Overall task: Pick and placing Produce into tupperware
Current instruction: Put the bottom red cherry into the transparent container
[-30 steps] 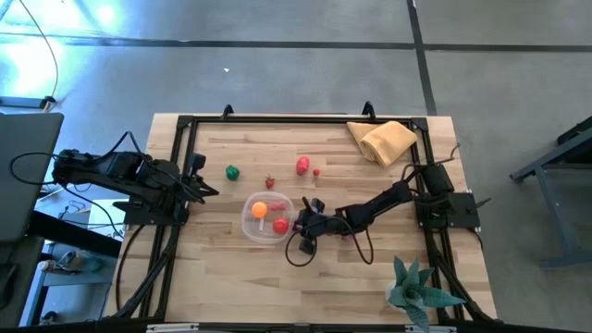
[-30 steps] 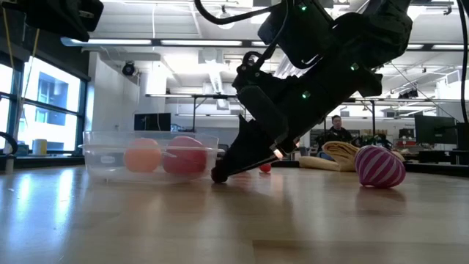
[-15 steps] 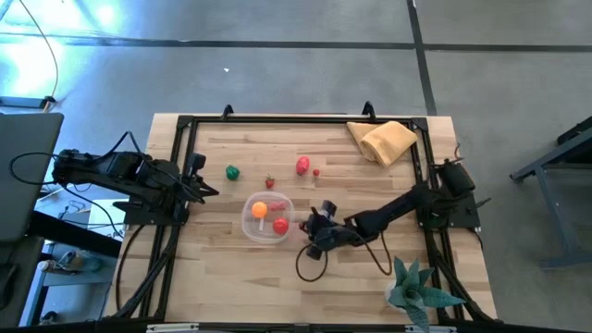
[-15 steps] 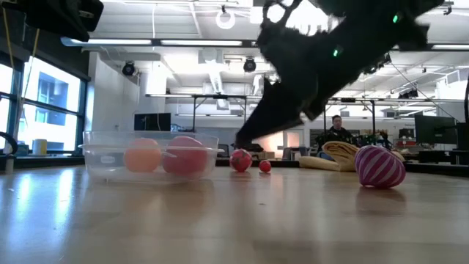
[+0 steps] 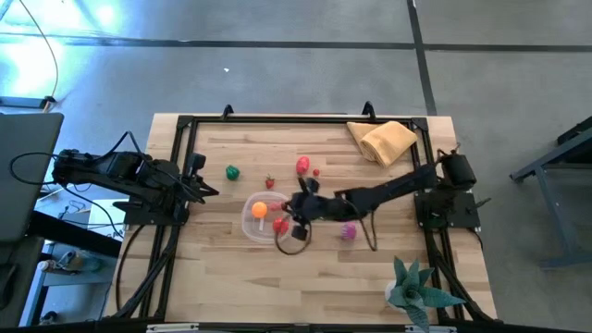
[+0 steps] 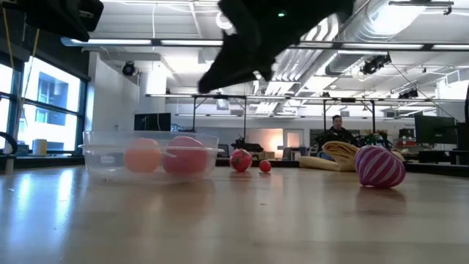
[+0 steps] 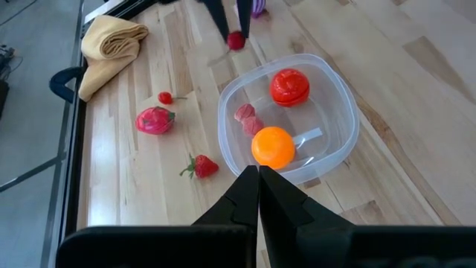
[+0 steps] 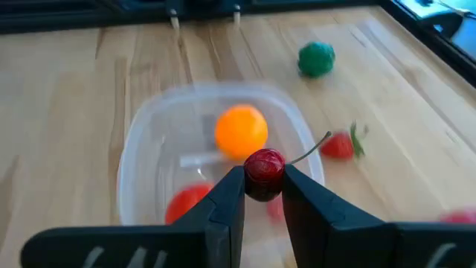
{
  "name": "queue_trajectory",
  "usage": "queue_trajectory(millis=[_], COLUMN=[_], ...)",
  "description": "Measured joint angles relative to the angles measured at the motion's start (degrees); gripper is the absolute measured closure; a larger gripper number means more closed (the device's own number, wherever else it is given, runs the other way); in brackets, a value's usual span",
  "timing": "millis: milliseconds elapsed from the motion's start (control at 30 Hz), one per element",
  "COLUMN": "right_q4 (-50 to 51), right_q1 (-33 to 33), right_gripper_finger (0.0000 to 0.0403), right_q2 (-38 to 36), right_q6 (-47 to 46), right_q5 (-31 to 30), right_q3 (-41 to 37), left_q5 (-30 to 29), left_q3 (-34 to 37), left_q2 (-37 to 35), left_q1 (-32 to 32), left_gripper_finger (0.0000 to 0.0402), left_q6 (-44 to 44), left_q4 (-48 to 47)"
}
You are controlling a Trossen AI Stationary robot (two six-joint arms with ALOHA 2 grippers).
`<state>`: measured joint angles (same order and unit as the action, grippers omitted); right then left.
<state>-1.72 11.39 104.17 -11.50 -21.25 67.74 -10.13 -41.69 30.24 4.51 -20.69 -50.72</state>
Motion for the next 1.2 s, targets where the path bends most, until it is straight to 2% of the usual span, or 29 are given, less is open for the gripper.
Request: queue_trajectory(millis=[200,367,533,1200], right_q4=[8.29,11.61,11.81,11.85], right_q1=[-2.55,-4.36,-6.04,-6.55], right_gripper_finger=[0.0336,0.0336,0.0336,0.0333], right_q2=[7.13,12.99,15.67,15.85], right_q6=[2.54,2.6,2.52,1.06], right_q5=[3.64,5.98,7.79,8.2], right_q3=[9.95,14.87,15.53,13.82], left_q5=[0.0,0.0,0.01,0.01], left_q3=[-0.01,0.0,-0.01,-0.01], left_q2=[0.0,0.02,0.0,0.01], left_q1=[-0.01,-0.01,-0.02,-0.02], left_gripper_finger=[0.0399,0.0399,0.0399,0.0399], left_q6=[0.0,0.0,0.0,0.0], left_q4=[-0.01,-0.02,-0.01,-0.02])
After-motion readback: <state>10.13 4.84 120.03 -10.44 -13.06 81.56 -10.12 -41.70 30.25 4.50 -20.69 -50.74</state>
